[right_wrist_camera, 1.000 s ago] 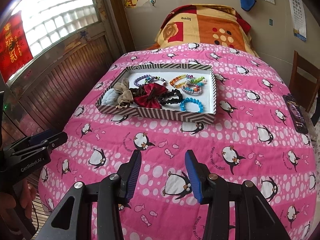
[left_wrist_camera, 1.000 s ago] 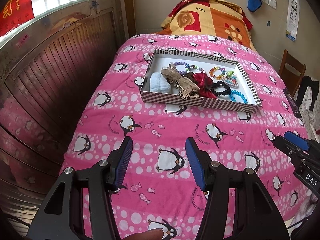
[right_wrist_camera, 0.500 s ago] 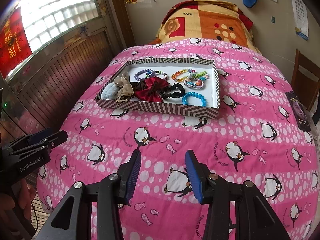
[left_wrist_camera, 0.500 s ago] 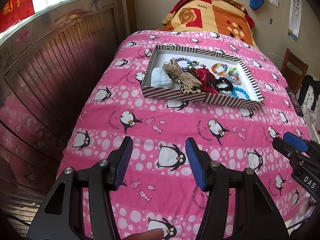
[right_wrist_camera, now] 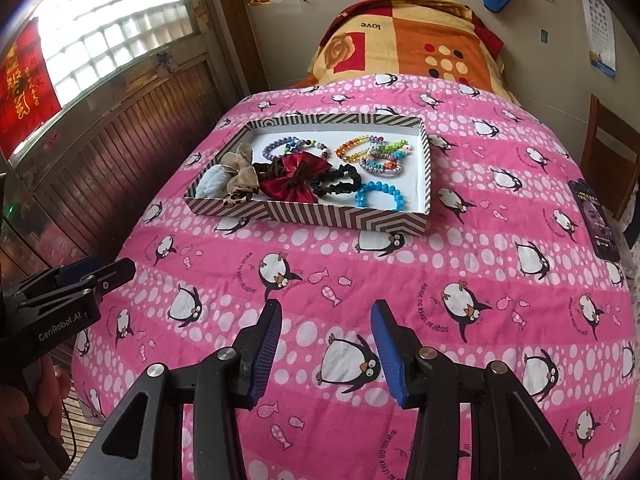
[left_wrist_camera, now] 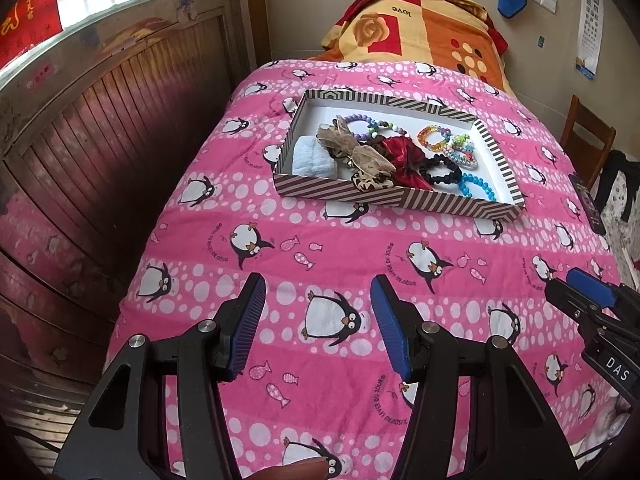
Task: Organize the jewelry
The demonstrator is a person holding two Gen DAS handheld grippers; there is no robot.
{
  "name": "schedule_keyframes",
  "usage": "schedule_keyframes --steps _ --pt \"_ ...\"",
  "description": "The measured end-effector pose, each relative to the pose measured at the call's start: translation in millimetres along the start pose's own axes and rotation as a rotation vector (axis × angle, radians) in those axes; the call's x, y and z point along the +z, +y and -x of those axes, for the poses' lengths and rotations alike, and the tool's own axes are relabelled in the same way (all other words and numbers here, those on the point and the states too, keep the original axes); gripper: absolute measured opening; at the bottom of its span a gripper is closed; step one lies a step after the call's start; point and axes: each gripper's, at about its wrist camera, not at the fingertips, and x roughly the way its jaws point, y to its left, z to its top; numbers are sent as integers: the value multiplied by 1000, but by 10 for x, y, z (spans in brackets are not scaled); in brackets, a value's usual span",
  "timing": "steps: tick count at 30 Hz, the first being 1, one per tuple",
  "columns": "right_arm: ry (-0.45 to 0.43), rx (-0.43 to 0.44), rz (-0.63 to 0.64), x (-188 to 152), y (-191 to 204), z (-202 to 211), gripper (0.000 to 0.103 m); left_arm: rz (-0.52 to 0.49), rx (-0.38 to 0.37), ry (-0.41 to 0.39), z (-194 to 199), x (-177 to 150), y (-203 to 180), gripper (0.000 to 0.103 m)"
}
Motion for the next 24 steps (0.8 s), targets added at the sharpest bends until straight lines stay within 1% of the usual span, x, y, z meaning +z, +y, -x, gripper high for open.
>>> schedule_keyframes --steps 5,8,11,12,15,24 --pt "-16 -4 -12 49 -70 8 44 31 -2 -2 -10 99 81 55" --pt "-23 -14 -7 129 -79 -15 45 37 3 -9 -21 181 81 55" --pt "-34 -4 -2 222 -59 -26 45 34 3 -16 -28 272 56 55" --pt "-39 -3 3 261 -48 -32 46 32 3 -20 -28 310 41 55" --pt "-54 4 19 381 -5 -52 58 20 0 -33 -35 419 -25 55" --pt "-86 10 42 736 33 -132 58 -8 -12 -58 -105 728 -245 55"
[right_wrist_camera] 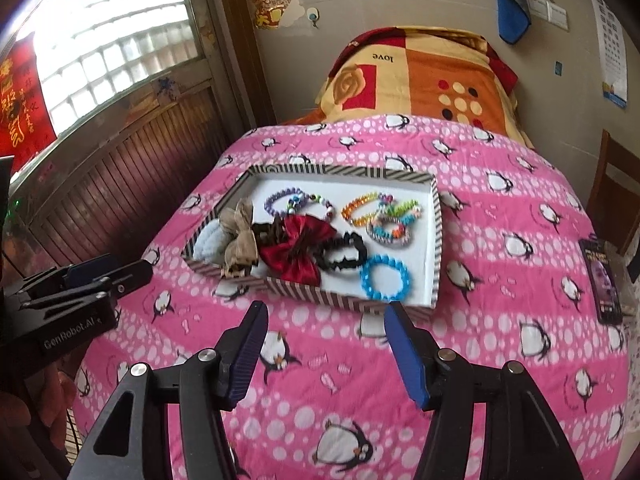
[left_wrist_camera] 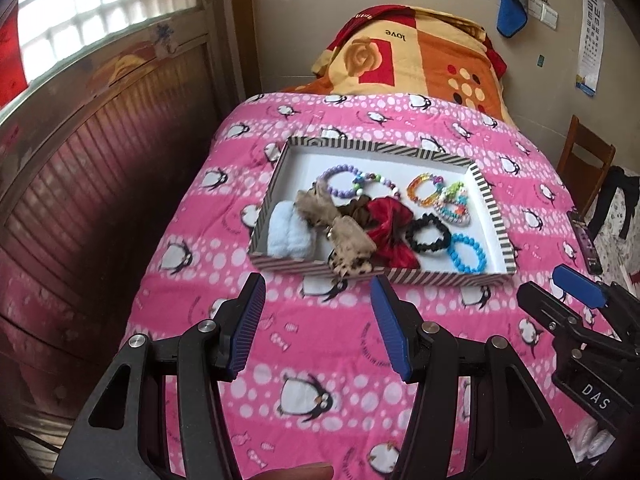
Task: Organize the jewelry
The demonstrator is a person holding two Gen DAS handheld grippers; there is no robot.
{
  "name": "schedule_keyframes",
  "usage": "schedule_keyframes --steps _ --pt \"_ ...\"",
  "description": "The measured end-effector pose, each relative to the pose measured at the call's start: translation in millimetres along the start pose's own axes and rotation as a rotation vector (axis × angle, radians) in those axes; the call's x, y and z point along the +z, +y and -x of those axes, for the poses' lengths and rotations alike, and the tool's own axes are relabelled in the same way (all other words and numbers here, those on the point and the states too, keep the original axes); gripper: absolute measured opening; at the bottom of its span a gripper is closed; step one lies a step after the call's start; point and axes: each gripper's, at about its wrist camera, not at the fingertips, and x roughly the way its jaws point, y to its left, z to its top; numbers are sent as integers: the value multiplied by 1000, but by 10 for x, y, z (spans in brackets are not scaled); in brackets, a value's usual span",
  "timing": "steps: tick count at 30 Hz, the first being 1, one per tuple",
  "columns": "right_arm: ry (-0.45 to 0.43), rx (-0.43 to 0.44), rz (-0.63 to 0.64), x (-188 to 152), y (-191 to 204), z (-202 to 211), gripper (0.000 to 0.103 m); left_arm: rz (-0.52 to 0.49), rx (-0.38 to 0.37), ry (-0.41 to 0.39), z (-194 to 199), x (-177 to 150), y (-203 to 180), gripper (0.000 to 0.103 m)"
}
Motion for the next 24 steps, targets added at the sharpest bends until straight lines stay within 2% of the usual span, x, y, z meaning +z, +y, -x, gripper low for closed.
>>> schedule_keyframes --steps 10,24 --pt "16 -9 5 165 -93 -151 60 4 4 5 -161 179 -77 55" --pt "33 -3 12 282 -129 -301 61 -5 28 -1 -255 270 -89 55"
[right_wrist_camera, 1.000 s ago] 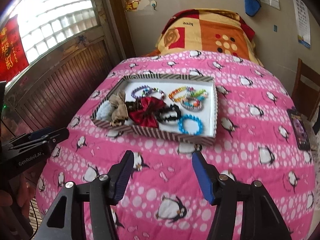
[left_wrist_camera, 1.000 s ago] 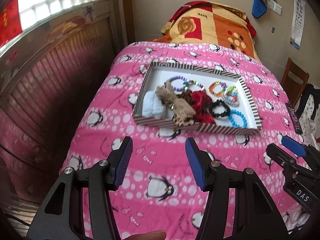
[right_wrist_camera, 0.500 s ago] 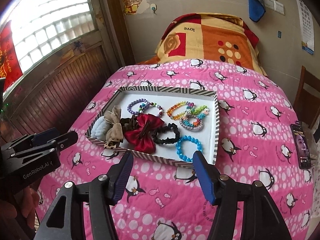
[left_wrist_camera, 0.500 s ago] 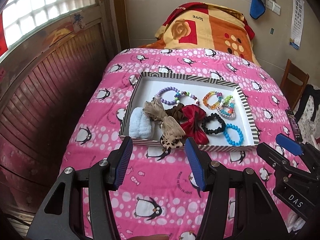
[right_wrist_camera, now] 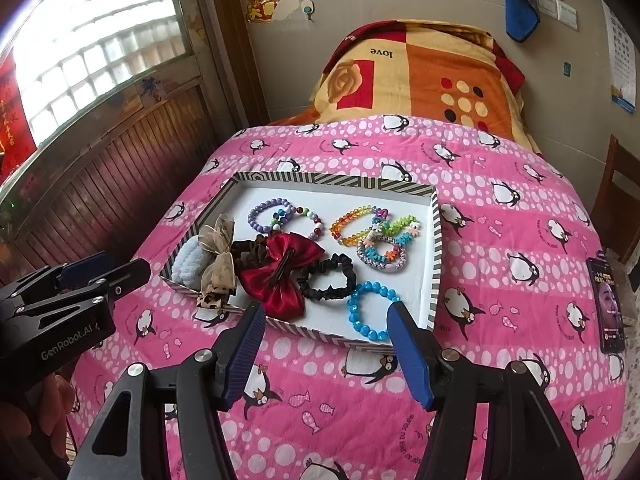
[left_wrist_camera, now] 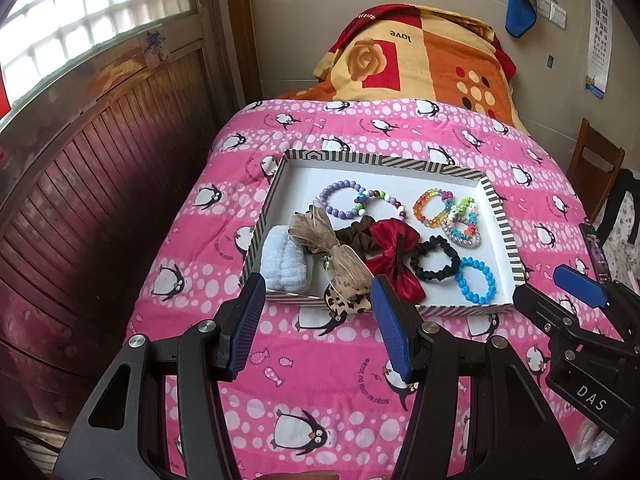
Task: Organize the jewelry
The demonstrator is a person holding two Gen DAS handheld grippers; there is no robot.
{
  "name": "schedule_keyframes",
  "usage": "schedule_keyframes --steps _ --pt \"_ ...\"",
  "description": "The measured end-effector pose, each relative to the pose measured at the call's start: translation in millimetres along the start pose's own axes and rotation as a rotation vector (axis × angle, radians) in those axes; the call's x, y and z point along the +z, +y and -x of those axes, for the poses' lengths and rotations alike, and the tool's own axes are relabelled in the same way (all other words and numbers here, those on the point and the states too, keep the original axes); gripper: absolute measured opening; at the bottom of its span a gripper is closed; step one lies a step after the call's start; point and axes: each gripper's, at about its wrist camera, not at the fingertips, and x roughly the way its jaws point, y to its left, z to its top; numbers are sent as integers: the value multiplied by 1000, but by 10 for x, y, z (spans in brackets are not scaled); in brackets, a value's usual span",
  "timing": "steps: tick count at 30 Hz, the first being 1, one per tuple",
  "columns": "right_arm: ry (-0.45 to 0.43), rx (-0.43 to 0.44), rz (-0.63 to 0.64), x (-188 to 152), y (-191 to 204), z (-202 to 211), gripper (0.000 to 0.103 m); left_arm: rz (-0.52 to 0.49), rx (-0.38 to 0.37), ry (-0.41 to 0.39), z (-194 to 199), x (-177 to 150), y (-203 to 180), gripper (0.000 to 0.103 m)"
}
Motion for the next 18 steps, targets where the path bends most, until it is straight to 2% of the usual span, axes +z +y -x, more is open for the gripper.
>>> schedule_keyframes --steps 18 --pt "19 -3 -6 45 -46 -96 62 -12 3 5 -80 35 -26 55"
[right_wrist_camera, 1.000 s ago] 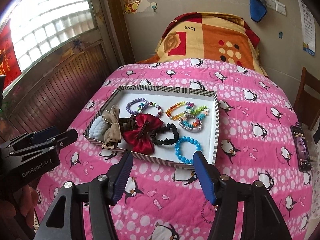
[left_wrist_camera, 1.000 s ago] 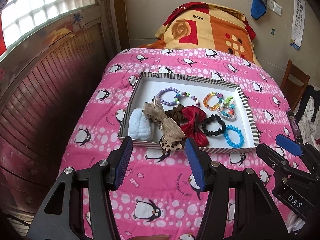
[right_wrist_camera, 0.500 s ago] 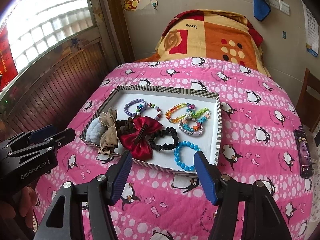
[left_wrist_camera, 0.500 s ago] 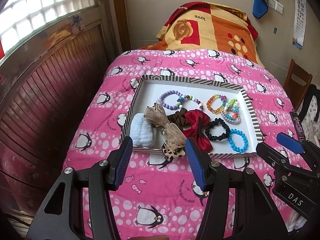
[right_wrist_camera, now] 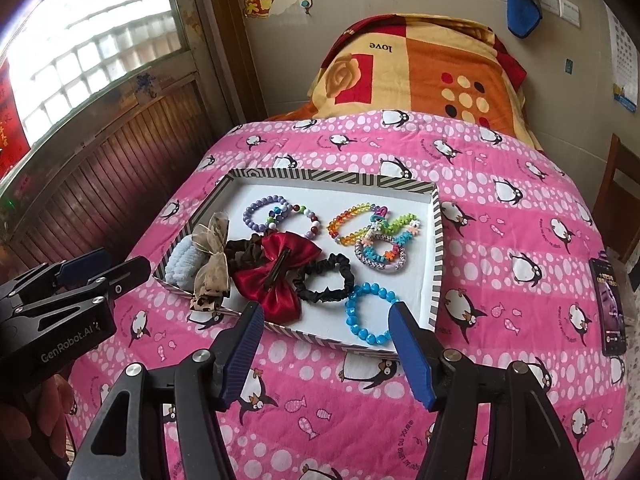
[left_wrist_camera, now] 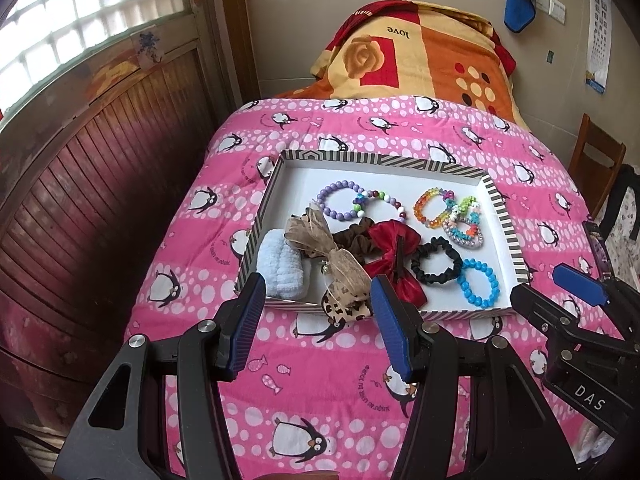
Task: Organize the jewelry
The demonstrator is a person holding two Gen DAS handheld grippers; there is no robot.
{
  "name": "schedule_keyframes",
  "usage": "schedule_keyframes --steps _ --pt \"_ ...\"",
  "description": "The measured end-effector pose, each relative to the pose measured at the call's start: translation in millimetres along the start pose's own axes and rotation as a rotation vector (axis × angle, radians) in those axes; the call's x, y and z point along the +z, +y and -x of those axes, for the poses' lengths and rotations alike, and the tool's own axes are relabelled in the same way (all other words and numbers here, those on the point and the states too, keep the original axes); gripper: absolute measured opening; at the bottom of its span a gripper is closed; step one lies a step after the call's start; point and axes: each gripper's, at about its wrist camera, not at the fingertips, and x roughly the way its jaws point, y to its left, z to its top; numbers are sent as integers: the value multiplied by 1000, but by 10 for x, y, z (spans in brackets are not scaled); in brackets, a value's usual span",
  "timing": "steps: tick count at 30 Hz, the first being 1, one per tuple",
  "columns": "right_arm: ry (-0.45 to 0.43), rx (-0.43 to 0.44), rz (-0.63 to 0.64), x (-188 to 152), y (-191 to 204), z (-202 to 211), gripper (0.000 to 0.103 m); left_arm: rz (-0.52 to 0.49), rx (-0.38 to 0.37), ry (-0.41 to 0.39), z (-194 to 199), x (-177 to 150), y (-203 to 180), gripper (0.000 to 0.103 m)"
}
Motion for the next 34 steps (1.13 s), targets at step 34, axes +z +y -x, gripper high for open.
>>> schedule_keyframes --steps 34 --pt "10 19 -19 -93 -112 -117 64 -14 -24 17 -155 -7 14 55"
